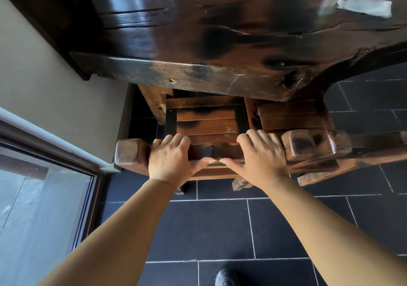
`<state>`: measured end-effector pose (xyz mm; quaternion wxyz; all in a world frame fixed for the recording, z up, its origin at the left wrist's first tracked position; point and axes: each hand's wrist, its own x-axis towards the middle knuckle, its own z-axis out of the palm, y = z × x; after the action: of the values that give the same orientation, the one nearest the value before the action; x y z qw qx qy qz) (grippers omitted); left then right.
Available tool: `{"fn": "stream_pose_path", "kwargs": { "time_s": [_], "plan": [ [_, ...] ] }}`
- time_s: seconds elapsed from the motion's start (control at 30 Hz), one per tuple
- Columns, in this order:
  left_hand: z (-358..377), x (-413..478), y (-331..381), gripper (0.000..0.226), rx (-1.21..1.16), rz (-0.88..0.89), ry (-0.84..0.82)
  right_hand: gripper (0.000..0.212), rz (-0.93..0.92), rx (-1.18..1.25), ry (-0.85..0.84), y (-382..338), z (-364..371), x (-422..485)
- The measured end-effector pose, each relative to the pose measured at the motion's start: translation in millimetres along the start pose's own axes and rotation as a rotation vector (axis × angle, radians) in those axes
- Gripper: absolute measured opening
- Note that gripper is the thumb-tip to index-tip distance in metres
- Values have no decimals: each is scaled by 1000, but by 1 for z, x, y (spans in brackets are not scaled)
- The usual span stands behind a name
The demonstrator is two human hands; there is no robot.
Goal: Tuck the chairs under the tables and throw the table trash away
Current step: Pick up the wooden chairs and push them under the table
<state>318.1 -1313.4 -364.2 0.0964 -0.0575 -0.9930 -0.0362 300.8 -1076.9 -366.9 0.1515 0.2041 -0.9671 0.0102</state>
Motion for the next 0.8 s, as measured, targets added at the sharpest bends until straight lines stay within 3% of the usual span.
{"fn": "stream_pose_path", "kwargs": {
  "time_s": [0.27,0.37,0.63,0.8],
  "plan": [
    [2,7,-1,72,5,-11,-7,69,-12,-13,-18,3,4,7],
    [-6,8,2,76,14,-49,-87,70,9,-20,-66,2,-1,9],
    [-49,10,11,75,-117,-112,-511,67,93,89,-493,-11,-51,19],
    [-114,-16,13,57,-341,-138,-530,71,146,144,-554,-25,-129,4]
  ]
}}
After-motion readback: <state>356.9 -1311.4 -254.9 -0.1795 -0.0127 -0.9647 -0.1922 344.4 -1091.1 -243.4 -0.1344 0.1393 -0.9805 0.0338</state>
